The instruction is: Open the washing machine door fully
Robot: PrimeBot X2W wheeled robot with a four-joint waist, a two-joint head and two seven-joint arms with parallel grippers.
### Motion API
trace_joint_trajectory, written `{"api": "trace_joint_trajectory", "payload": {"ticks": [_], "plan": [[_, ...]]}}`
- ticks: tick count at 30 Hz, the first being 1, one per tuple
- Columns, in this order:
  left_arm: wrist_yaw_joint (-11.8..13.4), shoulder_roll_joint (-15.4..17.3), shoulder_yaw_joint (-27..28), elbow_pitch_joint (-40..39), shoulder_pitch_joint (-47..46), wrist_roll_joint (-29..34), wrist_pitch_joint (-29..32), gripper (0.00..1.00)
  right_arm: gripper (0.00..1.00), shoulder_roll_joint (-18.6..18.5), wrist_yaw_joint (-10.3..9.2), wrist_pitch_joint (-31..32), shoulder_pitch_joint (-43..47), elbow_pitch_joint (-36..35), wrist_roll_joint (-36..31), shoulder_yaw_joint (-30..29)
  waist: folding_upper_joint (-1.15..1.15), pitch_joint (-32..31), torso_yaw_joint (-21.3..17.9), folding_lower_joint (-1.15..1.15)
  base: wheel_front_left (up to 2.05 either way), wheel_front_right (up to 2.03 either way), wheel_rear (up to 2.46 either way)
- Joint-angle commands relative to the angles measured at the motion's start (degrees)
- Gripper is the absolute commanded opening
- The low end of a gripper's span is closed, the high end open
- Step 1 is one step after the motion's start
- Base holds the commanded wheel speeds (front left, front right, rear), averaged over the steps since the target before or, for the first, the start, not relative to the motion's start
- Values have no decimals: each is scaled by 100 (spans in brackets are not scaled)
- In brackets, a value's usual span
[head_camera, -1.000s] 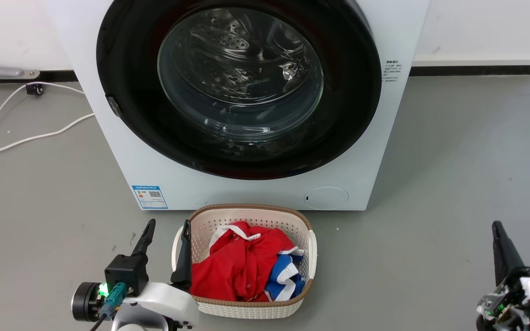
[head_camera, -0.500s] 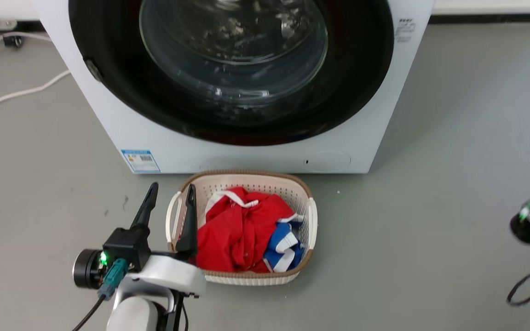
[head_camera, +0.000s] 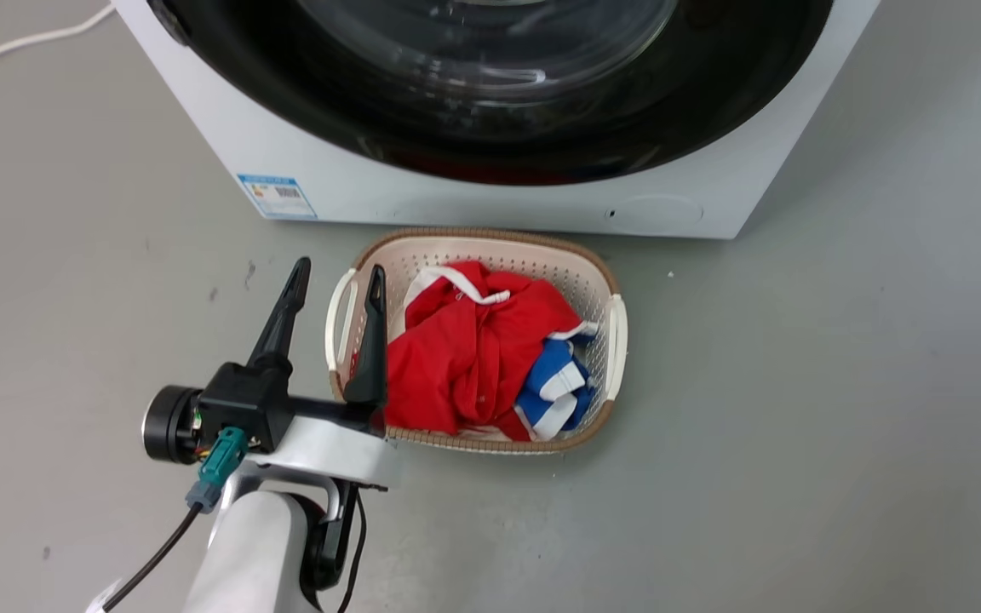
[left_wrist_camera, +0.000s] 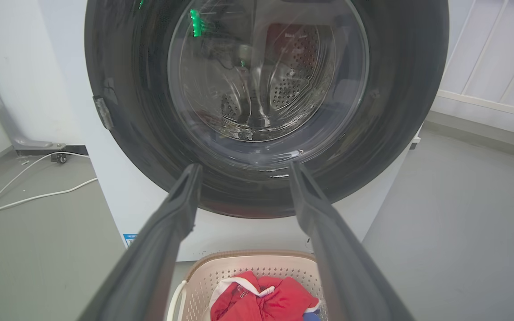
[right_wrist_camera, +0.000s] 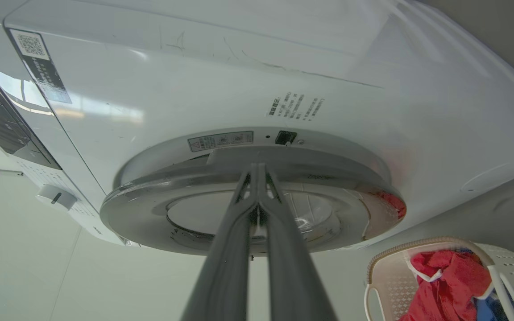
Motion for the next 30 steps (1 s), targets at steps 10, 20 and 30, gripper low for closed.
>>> {"api": "trace_joint_trajectory", "payload": {"ticks": [10, 20, 30], "plan": [[95, -30, -85, -331, -359, 81, -15, 100, 0, -10, 3, 471, -1736, 755, -442, 470, 0, 778, 170, -1, 0, 0, 0], [139, -39, -140, -399, -579, 94, -15, 100, 0, 159, 3, 752, -2536, 1106, -716, 738, 0, 1111, 224, -1, 0, 0, 0], [185, -42, -183, -387, -675, 59, -15, 100, 0, 304, 3, 1071, -2876, 1285, -865, 896, 0, 1226, 267, -1, 0, 0, 0]]}}
